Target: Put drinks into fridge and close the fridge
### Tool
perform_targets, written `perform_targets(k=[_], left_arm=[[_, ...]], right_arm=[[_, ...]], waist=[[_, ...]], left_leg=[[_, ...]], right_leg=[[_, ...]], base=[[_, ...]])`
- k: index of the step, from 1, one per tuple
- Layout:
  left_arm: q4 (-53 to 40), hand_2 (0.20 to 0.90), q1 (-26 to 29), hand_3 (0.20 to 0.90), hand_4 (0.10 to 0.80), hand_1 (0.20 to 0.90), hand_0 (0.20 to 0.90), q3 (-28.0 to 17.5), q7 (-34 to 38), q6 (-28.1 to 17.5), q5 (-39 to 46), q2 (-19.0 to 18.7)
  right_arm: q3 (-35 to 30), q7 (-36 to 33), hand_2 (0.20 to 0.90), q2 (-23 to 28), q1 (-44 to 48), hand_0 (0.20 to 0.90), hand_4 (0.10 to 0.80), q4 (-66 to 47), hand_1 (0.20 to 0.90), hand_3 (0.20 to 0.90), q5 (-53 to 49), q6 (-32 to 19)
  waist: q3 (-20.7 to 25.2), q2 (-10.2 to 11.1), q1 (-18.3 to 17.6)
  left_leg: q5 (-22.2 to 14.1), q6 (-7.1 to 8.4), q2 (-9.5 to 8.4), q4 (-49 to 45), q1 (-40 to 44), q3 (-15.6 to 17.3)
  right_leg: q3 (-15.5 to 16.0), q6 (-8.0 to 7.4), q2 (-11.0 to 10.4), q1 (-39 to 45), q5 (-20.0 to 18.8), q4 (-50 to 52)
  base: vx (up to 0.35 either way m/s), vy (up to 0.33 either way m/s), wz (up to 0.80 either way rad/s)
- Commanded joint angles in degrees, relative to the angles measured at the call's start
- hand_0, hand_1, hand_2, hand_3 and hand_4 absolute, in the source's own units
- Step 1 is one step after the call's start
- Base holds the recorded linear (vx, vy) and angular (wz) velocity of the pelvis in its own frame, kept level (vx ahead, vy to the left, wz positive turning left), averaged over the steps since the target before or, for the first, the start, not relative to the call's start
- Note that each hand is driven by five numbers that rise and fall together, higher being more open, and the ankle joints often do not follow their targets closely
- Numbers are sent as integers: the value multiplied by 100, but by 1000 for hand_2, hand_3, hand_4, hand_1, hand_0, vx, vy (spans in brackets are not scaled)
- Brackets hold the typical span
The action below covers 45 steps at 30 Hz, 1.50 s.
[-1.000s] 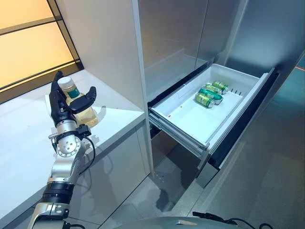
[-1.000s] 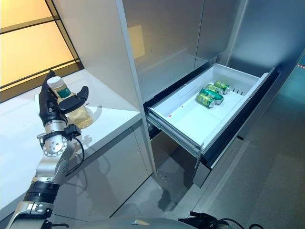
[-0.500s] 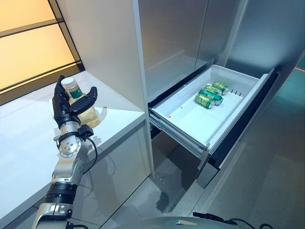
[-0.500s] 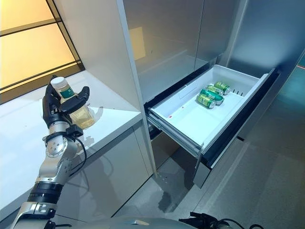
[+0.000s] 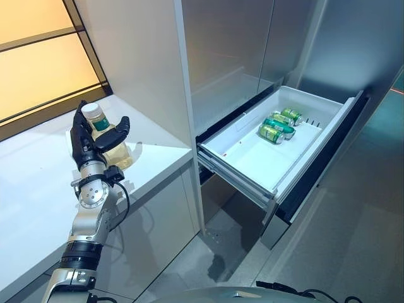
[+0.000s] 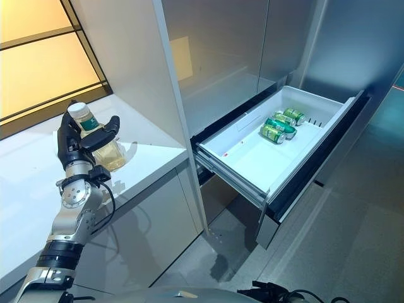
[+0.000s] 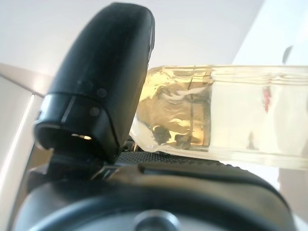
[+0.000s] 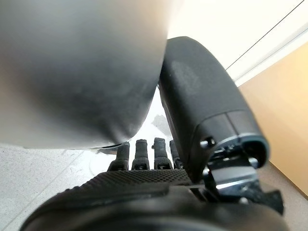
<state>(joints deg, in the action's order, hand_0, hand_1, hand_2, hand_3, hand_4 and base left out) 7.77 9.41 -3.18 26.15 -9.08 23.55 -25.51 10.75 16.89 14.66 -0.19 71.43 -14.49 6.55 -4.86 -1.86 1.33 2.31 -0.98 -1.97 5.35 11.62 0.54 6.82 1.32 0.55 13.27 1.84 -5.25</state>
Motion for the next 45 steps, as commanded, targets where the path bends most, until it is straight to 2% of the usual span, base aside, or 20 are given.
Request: perform_targets(k=[1, 8, 12, 15, 21, 24, 27, 38, 45], left_arm=[[122, 900, 644, 900, 800, 900, 900, 9, 36, -134, -572, -395], [116, 900, 671, 900, 800, 900, 900, 6, 109, -7, -797, -577], [124, 900, 676, 900, 800, 900, 900, 9, 2, -5, -381, -577], [135, 900, 652, 900, 800, 900, 900, 6, -224, -3, 494, -321], [89, 900, 555, 900, 800, 900, 900, -2, -391, -172, 1301, 108], [100, 900, 537, 900, 800, 900, 900, 6, -294, -230, 1041, 173], [108, 900, 550, 900, 800, 900, 900, -4, -181, -192, 600, 69], [127, 900, 716, 900, 800, 900, 900, 1, -15, 229, -759, -613], [46, 900, 739, 900, 800, 900, 900, 23, -90, 326, -451, -727]], right_arm=[[175, 127, 900, -56, -104, 900, 800, 98, 900, 900, 21, 59], [162, 143, 900, -39, -106, 900, 800, 116, 900, 900, 26, 54], [178, 143, 900, -28, -94, 900, 800, 111, 900, 900, 7, 65], [189, 119, 900, -42, -84, 900, 800, 121, 900, 900, -19, 61], [181, 93, 900, -57, -63, 900, 800, 79, 900, 900, -35, 131], [174, 95, 900, -52, -55, 900, 800, 90, 900, 900, -31, 139], [175, 94, 900, -47, -63, 900, 800, 91, 900, 900, -38, 133], [170, 121, 900, -25, -91, 900, 800, 110, 900, 900, -50, 79], [161, 133, 900, -15, -121, 900, 800, 133, 900, 900, -69, 20]], waist=[[10, -44, -124], [21, -62, -134], [22, -66, -138], [18, -65, -139], [6, -53, -139], [0, -54, -144], [3, -56, -145], [6, -78, -168], [1, -86, -172]], left_leg=[[-550, 110, 75, -35, -67, 287], [-554, 114, 81, -35, -52, 307], [-552, 114, 82, -35, -53, 310], [-550, 114, 83, -35, -48, 307], [-540, 113, 84, -35, -40, 298], [-539, 110, 81, -35, -35, 294], [-539, 111, 83, -35, -37, 304], [-550, 115, 89, -35, -39, 344], [-551, 111, 88, -35, -36, 350]], right_leg=[[85, -409, -2, -157, 182, 25], [86, -413, -1, -148, 178, 25], [81, -412, 0, -150, 179, 25], [77, -416, -2, -148, 177, 25], [75, -413, -5, -141, 171, 25], [66, -406, -3, -134, 175, 25], [61, -404, 1, -134, 181, 25], [46, -410, 9, -144, 180, 25], [43, -417, 11, -146, 175, 25]], base=[[0, 0, 0], [0, 0, 0], [0, 0, 0], [0, 0, 0], [0, 0, 0], [0, 0, 0], [0, 0, 0], [0, 0, 0], [0, 0, 0]])
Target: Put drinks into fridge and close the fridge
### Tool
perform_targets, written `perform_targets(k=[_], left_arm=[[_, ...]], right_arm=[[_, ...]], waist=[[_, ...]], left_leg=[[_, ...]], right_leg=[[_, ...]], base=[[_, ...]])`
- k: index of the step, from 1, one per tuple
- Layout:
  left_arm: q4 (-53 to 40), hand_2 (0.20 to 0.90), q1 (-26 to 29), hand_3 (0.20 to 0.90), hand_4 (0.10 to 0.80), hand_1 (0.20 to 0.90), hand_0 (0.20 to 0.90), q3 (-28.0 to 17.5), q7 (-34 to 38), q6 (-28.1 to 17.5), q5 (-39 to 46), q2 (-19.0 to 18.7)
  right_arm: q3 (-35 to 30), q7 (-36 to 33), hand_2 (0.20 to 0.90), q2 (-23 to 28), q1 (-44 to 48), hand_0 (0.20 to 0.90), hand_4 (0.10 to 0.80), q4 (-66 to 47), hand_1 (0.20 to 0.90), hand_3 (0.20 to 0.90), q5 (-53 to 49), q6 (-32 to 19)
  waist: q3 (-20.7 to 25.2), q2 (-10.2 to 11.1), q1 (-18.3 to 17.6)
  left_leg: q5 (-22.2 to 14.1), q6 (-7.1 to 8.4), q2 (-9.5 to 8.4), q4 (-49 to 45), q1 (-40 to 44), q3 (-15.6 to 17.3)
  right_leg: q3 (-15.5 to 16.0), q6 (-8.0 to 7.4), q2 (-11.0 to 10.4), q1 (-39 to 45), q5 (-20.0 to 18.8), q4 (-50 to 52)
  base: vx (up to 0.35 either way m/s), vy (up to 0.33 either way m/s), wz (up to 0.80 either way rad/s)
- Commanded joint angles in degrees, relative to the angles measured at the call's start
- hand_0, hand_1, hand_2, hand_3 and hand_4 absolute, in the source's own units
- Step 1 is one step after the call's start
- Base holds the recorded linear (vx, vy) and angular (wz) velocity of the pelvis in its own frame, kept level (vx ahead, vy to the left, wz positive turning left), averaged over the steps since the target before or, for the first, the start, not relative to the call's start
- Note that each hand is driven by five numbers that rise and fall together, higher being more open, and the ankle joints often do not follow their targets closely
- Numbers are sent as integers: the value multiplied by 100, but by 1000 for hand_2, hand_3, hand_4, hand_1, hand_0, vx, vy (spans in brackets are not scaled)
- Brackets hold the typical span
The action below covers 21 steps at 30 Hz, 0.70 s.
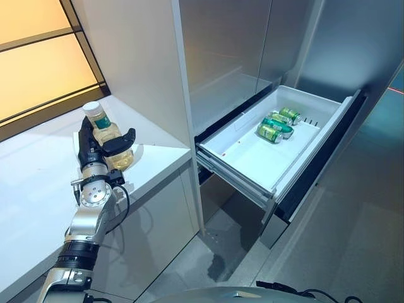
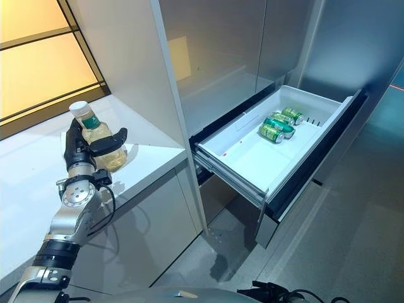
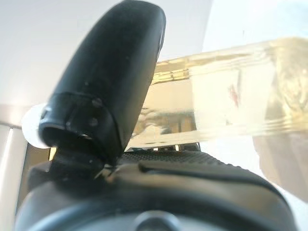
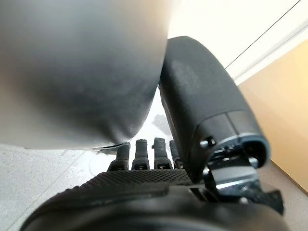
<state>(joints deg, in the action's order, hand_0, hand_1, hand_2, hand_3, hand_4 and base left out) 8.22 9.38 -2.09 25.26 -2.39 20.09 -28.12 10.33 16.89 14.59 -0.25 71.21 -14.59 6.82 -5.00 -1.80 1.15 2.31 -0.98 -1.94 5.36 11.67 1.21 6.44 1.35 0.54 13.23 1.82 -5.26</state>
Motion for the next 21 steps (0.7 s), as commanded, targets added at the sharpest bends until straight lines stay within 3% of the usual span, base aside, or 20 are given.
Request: perform_targets(k=[1, 4, 6, 8, 9, 12, 13, 21], left_arm=[[15, 900, 733, 900, 800, 900, 900, -88, -16, -368, -17, -453], [0, 900, 721, 900, 800, 900, 900, -96, -47, -450, 437, -312], [-1, 822, 710, 809, 709, 822, 822, -117, -124, -584, 900, -176], [-78, 759, 696, 735, 635, 759, 759, -149, -422, -1003, 1784, 77], [-172, 686, 679, 650, 550, 686, 686, -177, -652, -1220, 2229, 209], [-365, 338, 597, 244, 144, 338, 338, -194, -1010, -1679, 2673, 520], [-426, 300, 585, 200, 100, 300, 300, -204, -1095, -1794, 2777, 592], [-969, 300, 699, 200, 100, 300, 300, -260, -1277, -2312, 2295, 546]], right_arm=[[209, 134, 900, -7, -115, 900, 800, 155, 900, 900, -70, -7], [215, 129, 900, -14, -108, 900, 800, 130, 900, 900, -76, 21], [217, 121, 900, -16, -96, 900, 800, 134, 900, 900, -82, 35], [228, 116, 900, -21, -70, 900, 800, 135, 900, 900, -105, 63], [229, 114, 900, -20, -57, 900, 800, 136, 900, 900, -113, 79], [201, 131, 900, -23, -43, 900, 800, 163, 900, 900, -80, 74], [196, 141, 900, -19, -34, 900, 800, 164, 900, 900, -69, 82], [232, 156, 900, -40, -62, 900, 800, 201, 900, 900, -50, -7]], waist=[[14, -93, -153], [9, -85, -162], [12, -85, -163], [7, -72, -160], [4, -68, -156], [-2, -60, -148], [-5, -55, -147], [3, -24, -147]], left_leg=[[-551, 112, 86, -36, -40, 283], [-547, 114, 89, -36, -38, 283], [-545, 112, 88, -36, -38, 278], [-547, 110, 86, -36, -32, 269], [-545, 113, 90, -36, -29, 270], [-539, 118, 93, -36, -33, 255], [-540, 117, 93, -36, -32, 249], [-552, 115, 87, -36, -39, 215]], right_leg=[[84, -420, 11, -142, 174, 26], [73, -421, 12, -143, 171, 26], [65, -420, 14, -146, 170, 26], [57, -418, 14, -144, 171, 26], [59, -415, 11, -140, 168, 26], [52, -410, 10, -139, 163, 26], [46, -406, 12, -137, 166, 26], [27, -391, 20, -133, 179, 26]], base=[[0, 0, 0], [0, 0, 0], [0, 0, 0], [0, 0, 0], [0, 0, 0], [0, 0, 0], [0, 0, 0], [3, -1, -2]])
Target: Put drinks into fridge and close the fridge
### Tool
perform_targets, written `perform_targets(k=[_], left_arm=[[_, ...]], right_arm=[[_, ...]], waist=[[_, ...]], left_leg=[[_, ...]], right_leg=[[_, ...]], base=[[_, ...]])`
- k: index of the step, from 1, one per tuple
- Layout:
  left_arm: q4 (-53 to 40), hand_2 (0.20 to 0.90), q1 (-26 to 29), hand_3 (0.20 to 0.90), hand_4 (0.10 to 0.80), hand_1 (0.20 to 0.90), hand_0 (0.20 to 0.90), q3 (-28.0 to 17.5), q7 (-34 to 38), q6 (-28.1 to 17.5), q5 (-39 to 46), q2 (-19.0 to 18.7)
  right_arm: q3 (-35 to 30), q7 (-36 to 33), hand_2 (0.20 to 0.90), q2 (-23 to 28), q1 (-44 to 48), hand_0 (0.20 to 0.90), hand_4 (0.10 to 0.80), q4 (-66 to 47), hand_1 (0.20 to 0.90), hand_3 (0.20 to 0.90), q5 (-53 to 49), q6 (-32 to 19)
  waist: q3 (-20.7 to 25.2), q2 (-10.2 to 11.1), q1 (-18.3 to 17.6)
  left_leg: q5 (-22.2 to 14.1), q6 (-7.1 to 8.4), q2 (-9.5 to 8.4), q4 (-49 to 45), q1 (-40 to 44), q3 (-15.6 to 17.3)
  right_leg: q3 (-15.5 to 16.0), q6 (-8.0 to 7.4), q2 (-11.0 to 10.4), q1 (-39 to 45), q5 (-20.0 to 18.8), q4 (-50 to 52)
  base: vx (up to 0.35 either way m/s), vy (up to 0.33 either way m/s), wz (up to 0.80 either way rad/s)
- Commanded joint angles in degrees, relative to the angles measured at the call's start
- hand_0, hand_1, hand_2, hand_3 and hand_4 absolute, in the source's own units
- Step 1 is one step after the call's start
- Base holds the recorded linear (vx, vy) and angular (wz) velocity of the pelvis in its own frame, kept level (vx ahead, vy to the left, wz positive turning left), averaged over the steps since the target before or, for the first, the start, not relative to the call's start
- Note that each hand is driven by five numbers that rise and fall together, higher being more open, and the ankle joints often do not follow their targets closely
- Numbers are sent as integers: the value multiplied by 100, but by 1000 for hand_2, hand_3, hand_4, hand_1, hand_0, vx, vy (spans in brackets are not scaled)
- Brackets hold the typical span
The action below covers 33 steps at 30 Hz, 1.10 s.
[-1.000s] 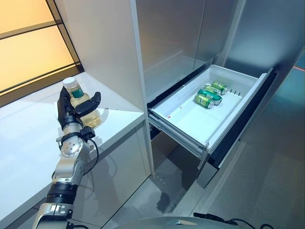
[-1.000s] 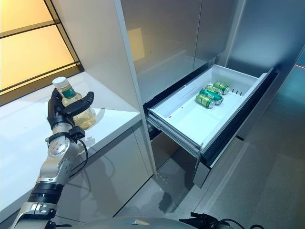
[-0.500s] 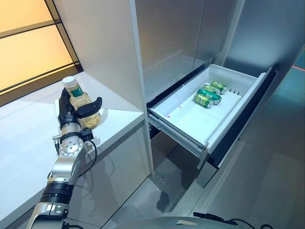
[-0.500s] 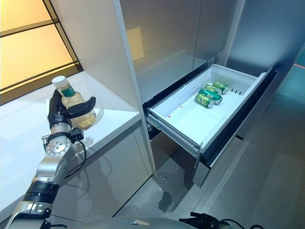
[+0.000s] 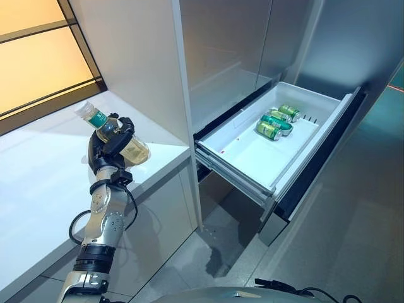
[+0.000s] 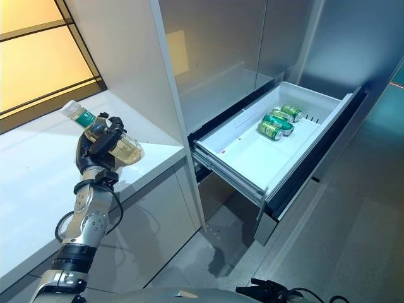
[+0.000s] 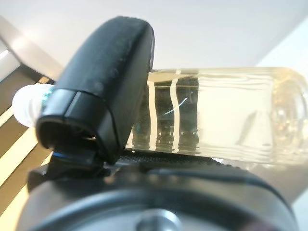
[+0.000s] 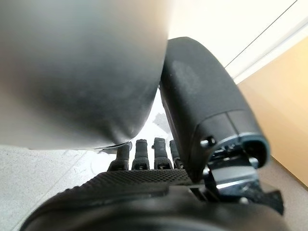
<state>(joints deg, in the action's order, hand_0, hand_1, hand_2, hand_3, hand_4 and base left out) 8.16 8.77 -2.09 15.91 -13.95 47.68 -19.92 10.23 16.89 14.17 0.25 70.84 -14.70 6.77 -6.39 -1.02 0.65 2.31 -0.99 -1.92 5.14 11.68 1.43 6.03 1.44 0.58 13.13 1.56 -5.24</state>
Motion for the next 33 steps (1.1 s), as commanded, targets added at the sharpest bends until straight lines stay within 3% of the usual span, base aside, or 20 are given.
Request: perform_targets(k=[1, 6, 10, 17, 24, 31, 33], left_arm=[[-1062, 300, 785, 200, 100, 300, 300, -261, -302, -1184, -631, -332], [-1464, 300, 911, 200, 100, 300, 300, -248, -433, -1266, -928, -588], [-1903, 300, 1106, 200, 100, 300, 300, -168, -915, -1163, -611, -730], [-2198, 300, 1408, 200, 100, 300, 300, 94, -1552, -952, -98, -742], [-2155, 300, 1707, 200, 100, 300, 300, 511, -2190, -833, 599, -787], [-2127, 300, 1394, 200, 100, 300, 300, 764, -2832, -1026, 903, -771], [-2200, 300, 1273, 200, 100, 300, 300, 784, -2925, -1011, 955, -773]], right_arm=[[248, 150, 900, -4, -119, 900, 800, 238, 900, 900, -37, -19], [254, 151, 900, 4, -115, 900, 800, 246, 900, 900, -125, -165], [383, 121, 900, 50, -78, 900, 800, -31, 900, 900, 125, -820], [871, 294, 900, 124, -90, 900, 800, -1725, 900, 900, 234, -964], [1235, 1370, 900, 11, -125, 900, 800, -3509, 900, 900, -723, -91], [1292, 2378, 900, -268, -249, 900, 800, -5122, 900, 900, -3730, 1764], [1273, 2493, 900, -264, -221, 900, 800, -5597, 900, 900, -4218, 1923]], waist=[[146, -98, -99], [152, -98, -98], [151, -98, -119], [124, -84, -215], [144, -85, -296], [135, -55, -283], [132, -50, -272]], left_leg=[[-552, 117, 87, -14, -42, 197], [-555, 119, 88, -14, -46, 195], [-561, 118, 103, -14, -51, 204], [-533, 127, 109, -14, -66, 201], [-506, 143, 109, -14, -57, 218], [-483, 120, 98, -14, -46, 212], [-476, 101, 93, -14, -55, 213]], right_leg=[[64, -402, 18, -126, 204, 24], [43, -403, 35, -135, 199, 24], [23, -406, 38, -147, 188, 24], [8, -417, 36, -174, 159, 24], [32, -425, 32, -170, 155, 24], [63, -445, 14, -166, 110, 24], [56, -456, 9, -178, 95, 24]], base=[[0, 0, 0], [0, 0, 0], [0, 0, 0], [-10, -17, -1], [-14, -37, -1], [-4, -10, -1], [-31, -4, 0]])
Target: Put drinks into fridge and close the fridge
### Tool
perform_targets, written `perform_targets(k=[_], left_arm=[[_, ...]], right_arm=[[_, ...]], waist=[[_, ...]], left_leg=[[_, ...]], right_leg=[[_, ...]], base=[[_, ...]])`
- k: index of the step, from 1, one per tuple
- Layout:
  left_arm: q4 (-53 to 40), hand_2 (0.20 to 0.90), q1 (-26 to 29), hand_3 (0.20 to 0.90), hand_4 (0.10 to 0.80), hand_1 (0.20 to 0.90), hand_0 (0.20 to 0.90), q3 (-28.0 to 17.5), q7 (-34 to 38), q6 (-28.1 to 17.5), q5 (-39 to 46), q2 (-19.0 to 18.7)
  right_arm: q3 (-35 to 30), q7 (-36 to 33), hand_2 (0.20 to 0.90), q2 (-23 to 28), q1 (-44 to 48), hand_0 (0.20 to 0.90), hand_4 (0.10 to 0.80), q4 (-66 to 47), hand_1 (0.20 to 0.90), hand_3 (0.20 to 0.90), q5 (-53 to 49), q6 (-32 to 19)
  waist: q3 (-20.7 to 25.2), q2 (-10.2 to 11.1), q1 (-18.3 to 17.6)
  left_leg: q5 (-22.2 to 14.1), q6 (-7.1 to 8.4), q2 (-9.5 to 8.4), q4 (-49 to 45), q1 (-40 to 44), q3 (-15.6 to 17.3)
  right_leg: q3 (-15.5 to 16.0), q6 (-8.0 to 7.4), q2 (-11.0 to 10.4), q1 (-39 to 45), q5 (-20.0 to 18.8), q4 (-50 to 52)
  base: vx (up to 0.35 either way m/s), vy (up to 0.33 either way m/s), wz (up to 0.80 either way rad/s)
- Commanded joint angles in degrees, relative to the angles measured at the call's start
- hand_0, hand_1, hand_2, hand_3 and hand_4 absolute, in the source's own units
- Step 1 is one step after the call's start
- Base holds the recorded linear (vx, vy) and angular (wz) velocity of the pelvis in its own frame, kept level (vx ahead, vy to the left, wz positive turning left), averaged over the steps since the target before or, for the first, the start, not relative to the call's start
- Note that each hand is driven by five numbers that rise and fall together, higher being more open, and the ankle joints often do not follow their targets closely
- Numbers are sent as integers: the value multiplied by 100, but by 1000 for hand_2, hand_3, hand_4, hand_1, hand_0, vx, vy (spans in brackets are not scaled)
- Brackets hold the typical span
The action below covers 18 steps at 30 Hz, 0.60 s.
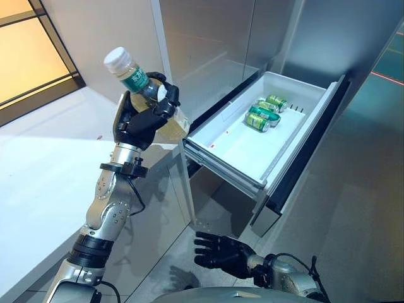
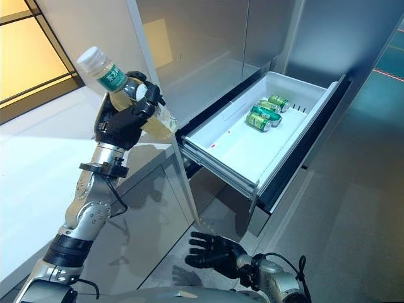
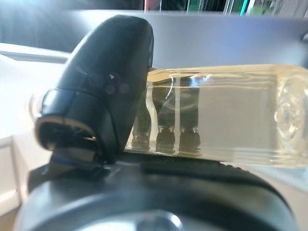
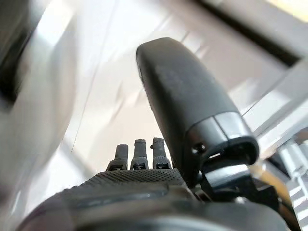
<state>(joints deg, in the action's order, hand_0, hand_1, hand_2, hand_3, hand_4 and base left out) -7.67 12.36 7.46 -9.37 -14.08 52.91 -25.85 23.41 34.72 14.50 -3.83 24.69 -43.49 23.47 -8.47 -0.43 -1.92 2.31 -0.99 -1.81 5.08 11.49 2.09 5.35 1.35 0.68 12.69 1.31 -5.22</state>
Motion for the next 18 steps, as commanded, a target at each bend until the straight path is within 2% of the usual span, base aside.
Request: perform_targets(k=[1, 5, 8, 11, 18], left_arm=[[-644, 300, 851, 200, 100, 300, 300, -160, -485, -967, 527, -183], [-767, 300, 693, 200, 100, 300, 300, -77, -778, -830, 731, -159], [-796, 300, 682, 200, 100, 300, 300, -13, -1027, -730, 789, -51], [-895, 300, 738, 200, 100, 300, 300, 43, -1136, -628, 639, 115], [-1093, 300, 857, 200, 100, 300, 300, 141, -1278, -523, 91, 165]], right_arm=[[-60, 766, 900, -240, 233, 900, 800, -1287, 900, 900, -1391, 73], [-241, 349, 900, 224, 708, 900, 800, -2596, 900, 900, -507, -1426], [-596, -294, 900, 492, 1328, 900, 800, -3384, 900, 900, 366, -2052], [-886, -882, 900, 641, 1850, 900, 800, -3821, 900, 900, 992, -2204], [-1095, -1185, 900, 772, 2139, 900, 800, -4072, 900, 900, 1257, -2024]], waist=[[341, -107, -10], [338, -72, -10], [359, -52, -22], [376, -41, -27], [396, -17, -40]], left_leg=[[-469, 96, 84, -8, -44, 155], [-438, 106, 87, -8, -76, 161], [-429, 108, 83, -8, -107, 142], [-435, 89, 76, -8, -126, 133], [-481, 51, 51, -8, -124, 147]], right_leg=[[123, -455, -5, -146, 104, 22], [86, -467, -8, -193, 59, 22], [37, -462, -3, -239, 32, 22], [-23, -451, 4, -270, 13, 22], [-80, -439, 24, -290, -6, 22]], base=[[-33, -2, 0], [0, 0, 0], [-10, 4, -4], [3, 0, -3], [2, -8, -6]])
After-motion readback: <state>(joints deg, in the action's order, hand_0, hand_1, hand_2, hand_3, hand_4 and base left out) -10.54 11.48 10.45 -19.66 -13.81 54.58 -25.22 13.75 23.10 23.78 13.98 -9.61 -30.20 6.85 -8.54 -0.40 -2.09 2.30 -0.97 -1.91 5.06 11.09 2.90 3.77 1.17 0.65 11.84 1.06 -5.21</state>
